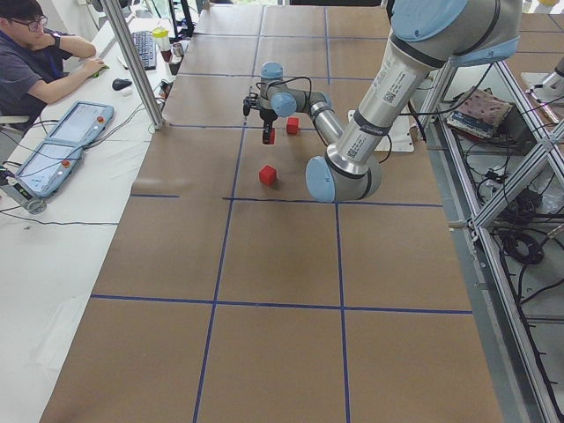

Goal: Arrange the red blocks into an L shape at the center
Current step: 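Carry the cube with the left gripper and set it beyond the placed cube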

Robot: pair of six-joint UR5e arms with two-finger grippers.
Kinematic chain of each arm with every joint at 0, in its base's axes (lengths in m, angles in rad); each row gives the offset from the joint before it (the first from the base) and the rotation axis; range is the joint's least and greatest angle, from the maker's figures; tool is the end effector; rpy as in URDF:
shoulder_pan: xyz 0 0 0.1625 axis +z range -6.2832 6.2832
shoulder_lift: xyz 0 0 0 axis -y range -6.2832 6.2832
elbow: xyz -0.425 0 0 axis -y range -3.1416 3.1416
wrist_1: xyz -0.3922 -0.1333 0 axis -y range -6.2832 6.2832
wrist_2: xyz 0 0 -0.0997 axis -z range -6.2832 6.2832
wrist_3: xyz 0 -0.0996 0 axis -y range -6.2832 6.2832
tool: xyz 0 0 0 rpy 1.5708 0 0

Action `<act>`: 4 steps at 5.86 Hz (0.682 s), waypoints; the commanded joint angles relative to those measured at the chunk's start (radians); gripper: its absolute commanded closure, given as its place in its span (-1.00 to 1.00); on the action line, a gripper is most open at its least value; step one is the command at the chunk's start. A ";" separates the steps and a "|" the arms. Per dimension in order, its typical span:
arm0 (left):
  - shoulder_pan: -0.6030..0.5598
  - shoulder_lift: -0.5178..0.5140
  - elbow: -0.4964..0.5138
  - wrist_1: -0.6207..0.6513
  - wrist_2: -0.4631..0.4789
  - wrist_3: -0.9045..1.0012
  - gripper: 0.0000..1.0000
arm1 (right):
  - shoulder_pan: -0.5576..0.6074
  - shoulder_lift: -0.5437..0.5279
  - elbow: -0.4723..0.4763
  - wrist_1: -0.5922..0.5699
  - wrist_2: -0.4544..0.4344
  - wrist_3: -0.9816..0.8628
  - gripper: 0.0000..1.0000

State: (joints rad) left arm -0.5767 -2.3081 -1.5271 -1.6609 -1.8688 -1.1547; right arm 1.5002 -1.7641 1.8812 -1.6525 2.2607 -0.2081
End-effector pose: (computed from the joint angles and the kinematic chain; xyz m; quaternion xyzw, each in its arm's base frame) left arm 0.5511 -0.4826 0.2234 0.0592 0.3974 -0.0168 0.9156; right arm 0.0408 -0.4141 0.6070 0.0398 -0.3362 -0.1366 0.9310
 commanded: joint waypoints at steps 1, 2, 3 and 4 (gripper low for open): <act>0.017 -0.138 0.145 -0.006 0.002 -0.060 0.82 | 0.000 -0.001 -0.001 0.000 0.000 0.001 -0.99; 0.046 -0.172 0.194 -0.010 0.002 -0.054 0.82 | 0.000 0.000 -0.002 0.000 0.000 0.001 -0.99; 0.067 -0.183 0.197 -0.011 0.003 -0.048 0.82 | 0.000 -0.001 -0.001 -0.001 0.000 0.001 -0.99; 0.090 -0.186 0.199 -0.011 0.006 -0.049 0.81 | 0.000 -0.002 -0.002 0.000 0.000 0.001 -0.99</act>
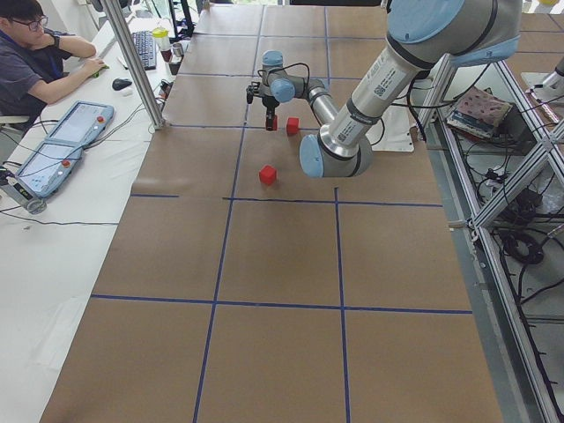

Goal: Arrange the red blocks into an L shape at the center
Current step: 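Carry the cube with the left gripper and set it beyond the placed cube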

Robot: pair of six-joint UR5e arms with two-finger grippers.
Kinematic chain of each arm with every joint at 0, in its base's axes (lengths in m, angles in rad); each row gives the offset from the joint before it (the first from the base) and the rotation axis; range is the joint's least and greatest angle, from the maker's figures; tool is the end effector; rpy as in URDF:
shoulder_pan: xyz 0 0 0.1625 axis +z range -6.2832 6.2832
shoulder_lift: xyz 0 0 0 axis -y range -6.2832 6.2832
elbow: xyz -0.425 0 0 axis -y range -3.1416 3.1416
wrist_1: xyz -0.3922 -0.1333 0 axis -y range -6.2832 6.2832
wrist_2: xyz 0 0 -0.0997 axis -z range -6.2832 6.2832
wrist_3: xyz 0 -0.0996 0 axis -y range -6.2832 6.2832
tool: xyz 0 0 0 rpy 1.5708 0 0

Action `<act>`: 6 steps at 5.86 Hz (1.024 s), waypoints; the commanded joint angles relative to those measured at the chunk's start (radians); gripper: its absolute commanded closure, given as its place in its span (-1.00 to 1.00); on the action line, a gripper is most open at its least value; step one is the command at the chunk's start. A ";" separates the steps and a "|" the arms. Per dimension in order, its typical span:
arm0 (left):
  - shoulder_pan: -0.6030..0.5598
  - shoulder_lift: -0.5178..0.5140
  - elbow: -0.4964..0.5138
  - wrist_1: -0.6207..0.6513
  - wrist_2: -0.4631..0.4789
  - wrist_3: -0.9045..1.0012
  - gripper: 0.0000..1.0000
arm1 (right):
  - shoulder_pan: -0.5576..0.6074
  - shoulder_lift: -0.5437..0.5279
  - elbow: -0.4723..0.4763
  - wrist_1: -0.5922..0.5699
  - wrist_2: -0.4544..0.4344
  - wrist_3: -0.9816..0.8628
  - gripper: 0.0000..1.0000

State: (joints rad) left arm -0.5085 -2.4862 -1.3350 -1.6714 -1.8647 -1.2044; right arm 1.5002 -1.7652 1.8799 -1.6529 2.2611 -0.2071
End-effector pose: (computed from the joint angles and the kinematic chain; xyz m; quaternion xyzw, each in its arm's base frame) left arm 0.6304 -0.4710 0.1727 0.0367 0.3981 -0.0094 0.9165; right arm 0.0408 -0.4136 0.6081 0.0384 -0.3365 -0.1357 0.9311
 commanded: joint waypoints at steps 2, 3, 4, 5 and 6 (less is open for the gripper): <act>0.031 -0.003 0.008 -0.001 0.004 0.011 0.81 | 0.000 0.000 -0.001 0.001 0.000 -0.002 -0.99; 0.036 -0.003 0.014 -0.002 0.004 0.011 0.81 | 0.000 0.000 -0.001 0.001 0.000 -0.002 -0.99; 0.038 -0.002 0.014 -0.004 0.004 0.011 0.81 | 0.000 0.000 -0.001 0.001 0.000 -0.002 -0.99; 0.039 -0.002 0.014 -0.004 0.004 0.011 0.81 | 0.000 0.000 -0.001 0.001 0.000 -0.002 -0.99; 0.042 0.000 0.016 -0.014 0.004 0.009 0.80 | 0.000 0.000 -0.002 0.001 0.000 -0.002 -0.99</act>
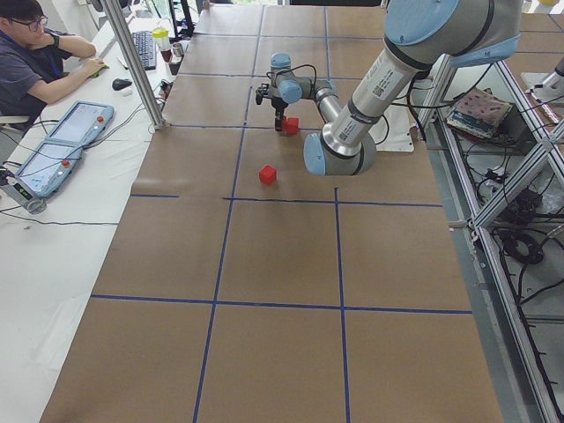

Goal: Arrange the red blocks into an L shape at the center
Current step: 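Carry the cube with the left gripper and set it beyond the placed cube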

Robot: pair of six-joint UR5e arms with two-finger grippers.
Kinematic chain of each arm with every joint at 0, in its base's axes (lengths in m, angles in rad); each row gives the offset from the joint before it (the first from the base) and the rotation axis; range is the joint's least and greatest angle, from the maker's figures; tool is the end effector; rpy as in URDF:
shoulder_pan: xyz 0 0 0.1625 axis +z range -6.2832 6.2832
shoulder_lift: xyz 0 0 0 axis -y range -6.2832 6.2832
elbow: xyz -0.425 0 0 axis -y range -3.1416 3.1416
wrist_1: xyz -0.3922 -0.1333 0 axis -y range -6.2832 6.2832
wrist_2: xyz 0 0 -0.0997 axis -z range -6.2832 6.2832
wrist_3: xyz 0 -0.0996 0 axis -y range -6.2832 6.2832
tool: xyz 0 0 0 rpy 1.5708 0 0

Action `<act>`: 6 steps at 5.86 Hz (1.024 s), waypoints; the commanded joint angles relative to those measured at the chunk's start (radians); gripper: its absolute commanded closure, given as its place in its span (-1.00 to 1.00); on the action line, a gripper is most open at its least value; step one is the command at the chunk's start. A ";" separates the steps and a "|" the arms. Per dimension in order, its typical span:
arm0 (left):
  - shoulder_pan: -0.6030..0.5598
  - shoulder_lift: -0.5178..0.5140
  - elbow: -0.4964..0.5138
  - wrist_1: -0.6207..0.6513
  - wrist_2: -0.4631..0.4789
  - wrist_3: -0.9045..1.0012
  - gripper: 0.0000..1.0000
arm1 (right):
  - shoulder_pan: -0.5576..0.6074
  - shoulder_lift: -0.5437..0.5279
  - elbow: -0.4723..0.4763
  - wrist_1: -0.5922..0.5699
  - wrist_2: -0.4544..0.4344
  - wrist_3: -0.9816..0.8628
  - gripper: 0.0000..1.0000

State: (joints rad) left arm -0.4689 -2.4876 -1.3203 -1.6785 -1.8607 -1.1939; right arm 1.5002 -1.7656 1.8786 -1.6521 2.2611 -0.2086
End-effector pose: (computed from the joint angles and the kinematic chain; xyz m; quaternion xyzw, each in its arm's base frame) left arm 0.6517 -0.4476 0.1772 0.0313 0.3955 0.0123 0.9179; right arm 0.0408 -0.4134 0.6088 0.0382 -0.3365 -0.1362 0.9310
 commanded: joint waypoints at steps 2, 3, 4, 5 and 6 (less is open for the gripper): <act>0.004 0.007 0.003 -0.020 0.000 -0.001 0.78 | 0.000 0.000 -0.003 0.000 -0.002 -0.002 -0.99; 0.004 0.007 0.003 -0.020 0.000 -0.001 0.77 | 0.000 -0.002 -0.003 0.000 -0.002 -0.002 -0.99; 0.004 0.007 0.003 -0.020 0.000 -0.001 0.71 | 0.000 0.000 -0.003 0.000 -0.002 -0.003 -0.99; 0.004 0.007 0.003 -0.020 0.000 -0.001 0.53 | 0.000 -0.002 -0.003 0.000 -0.002 -0.003 -0.99; 0.004 0.007 0.003 -0.020 0.000 -0.001 0.37 | 0.000 -0.002 -0.003 0.000 -0.002 -0.003 -0.99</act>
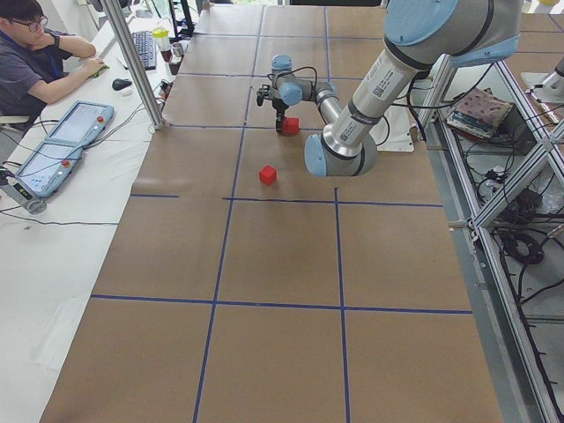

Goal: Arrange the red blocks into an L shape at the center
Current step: 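Carry the cube with the left gripper and set it beyond the placed cube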

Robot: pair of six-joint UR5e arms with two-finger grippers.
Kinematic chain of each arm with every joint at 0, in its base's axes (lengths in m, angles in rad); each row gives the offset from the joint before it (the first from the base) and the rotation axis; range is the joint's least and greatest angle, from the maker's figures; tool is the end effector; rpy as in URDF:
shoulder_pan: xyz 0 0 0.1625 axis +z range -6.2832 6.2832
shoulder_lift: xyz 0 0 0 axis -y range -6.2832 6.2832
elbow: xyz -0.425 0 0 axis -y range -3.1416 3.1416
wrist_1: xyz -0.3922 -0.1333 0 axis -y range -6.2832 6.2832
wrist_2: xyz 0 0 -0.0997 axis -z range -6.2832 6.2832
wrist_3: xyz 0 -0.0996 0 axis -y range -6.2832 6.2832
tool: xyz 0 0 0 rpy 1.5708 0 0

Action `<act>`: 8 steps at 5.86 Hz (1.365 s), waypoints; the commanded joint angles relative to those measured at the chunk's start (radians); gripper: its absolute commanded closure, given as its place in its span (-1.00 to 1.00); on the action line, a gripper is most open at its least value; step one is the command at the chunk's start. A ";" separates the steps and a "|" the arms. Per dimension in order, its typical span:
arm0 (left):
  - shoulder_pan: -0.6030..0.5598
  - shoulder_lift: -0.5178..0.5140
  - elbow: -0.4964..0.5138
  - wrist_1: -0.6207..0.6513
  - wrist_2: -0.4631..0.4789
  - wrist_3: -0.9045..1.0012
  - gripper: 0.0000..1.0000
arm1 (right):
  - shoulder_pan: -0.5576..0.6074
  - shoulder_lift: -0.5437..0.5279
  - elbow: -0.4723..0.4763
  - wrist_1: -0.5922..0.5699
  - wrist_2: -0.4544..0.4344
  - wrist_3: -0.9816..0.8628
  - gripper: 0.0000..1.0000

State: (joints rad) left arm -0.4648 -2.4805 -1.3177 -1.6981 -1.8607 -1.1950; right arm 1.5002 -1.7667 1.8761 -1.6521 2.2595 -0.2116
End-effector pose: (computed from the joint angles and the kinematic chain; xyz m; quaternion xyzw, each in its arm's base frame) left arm 0.6539 -0.4452 0.1812 0.0324 0.3996 0.0144 0.9160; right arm 0.0410 -0.4129 0.6106 0.0370 -0.3358 -0.1371 0.9312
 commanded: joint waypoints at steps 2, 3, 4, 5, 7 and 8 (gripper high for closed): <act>0.000 0.000 0.000 -0.003 0.000 0.000 0.25 | 0.000 0.000 0.000 0.000 0.000 0.000 -0.99; 0.000 0.000 0.000 -0.003 0.000 0.000 0.19 | 0.000 0.000 0.000 0.000 0.000 0.000 -0.99; 0.000 0.000 0.000 -0.003 0.000 -0.001 0.14 | 0.000 0.000 0.000 0.000 0.000 0.000 -0.99; 0.000 0.000 0.000 -0.003 0.000 -0.002 0.14 | 0.000 0.000 0.000 0.000 0.000 0.000 -0.99; 0.000 0.000 0.000 -0.005 0.000 -0.002 -0.12 | 0.000 0.000 -0.002 0.000 0.000 0.000 -0.99; 0.000 0.000 0.002 -0.005 0.000 -0.002 -0.28 | 0.000 0.000 -0.003 0.000 0.000 0.000 -0.99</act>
State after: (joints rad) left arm -0.4648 -2.4805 -1.3171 -1.7023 -1.8607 -1.1965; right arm 1.5002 -1.7671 1.8741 -1.6521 2.2595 -0.2117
